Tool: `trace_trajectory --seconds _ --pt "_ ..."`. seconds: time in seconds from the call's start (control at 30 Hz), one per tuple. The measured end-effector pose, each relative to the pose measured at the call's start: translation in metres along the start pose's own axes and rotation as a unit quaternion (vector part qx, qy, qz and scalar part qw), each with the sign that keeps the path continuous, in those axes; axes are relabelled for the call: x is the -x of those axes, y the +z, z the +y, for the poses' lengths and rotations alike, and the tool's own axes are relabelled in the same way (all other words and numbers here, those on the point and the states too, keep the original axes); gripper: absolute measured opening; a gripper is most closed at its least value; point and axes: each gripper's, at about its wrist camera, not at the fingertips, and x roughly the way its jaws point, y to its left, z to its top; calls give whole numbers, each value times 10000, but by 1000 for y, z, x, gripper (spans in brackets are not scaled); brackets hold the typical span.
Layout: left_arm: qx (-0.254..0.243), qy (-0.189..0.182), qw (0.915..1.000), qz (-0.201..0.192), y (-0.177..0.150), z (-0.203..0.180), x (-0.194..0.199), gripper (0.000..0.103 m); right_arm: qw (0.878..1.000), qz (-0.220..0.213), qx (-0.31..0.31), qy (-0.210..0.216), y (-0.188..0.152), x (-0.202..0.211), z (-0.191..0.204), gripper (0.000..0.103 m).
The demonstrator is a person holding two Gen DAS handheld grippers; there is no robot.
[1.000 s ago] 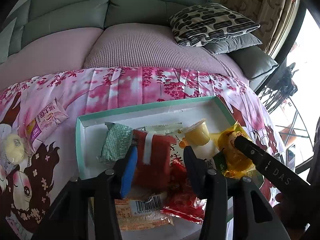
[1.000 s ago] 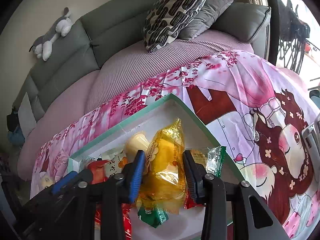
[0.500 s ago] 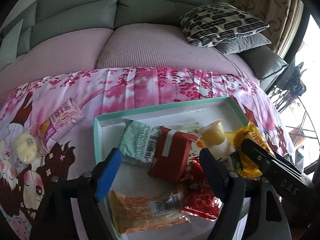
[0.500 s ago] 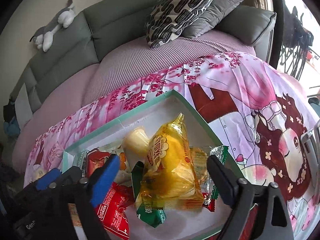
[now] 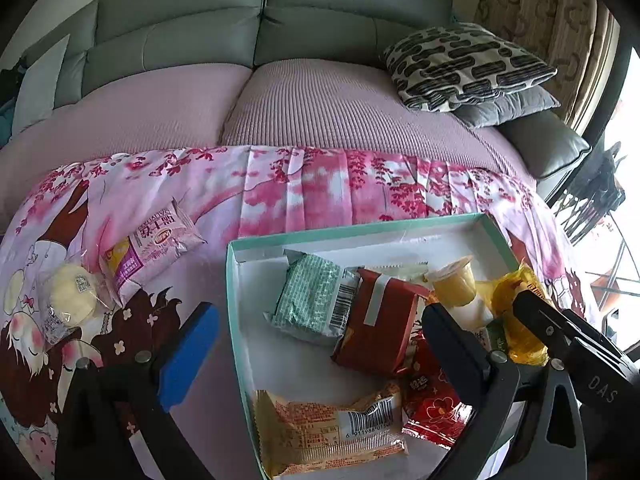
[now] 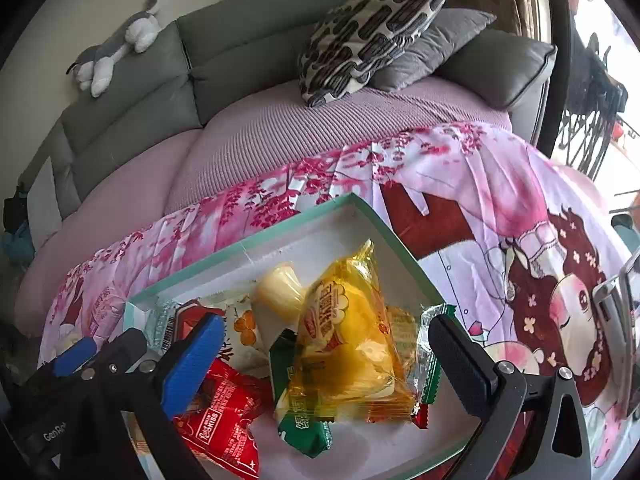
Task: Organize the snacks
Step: 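Withdraw both tools from the tray toward the remaining snacks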
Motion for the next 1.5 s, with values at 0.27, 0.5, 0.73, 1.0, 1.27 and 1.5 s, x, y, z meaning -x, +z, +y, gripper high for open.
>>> trace_trajectory --seconds 0.27,0.5,0.73,1.0,1.27,1.5 --pt "120 -90 9994 -304 2 13 14 101 9997 -219 143 -33 3 16 14 103" --pt "414 -105 9982 -420 6 45 26 101 9976 -526 361 282 4 32 43 103" --pt "893 312 9947 -391 10 108 36 101 9940 -405 832 575 -7 26 88 103" --pt "1885 622 9796 -328 1 182 33 101 9844 -182 1423 1018 -22 10 154 103" --pt "2349 931 9673 -229 -8 221 21 101 9752 572 964 1906 -11 -33 207 103" --pt "2420 800 9670 44 -14 229 1 100 9658 1383 449 2145 4 -81 246 96"
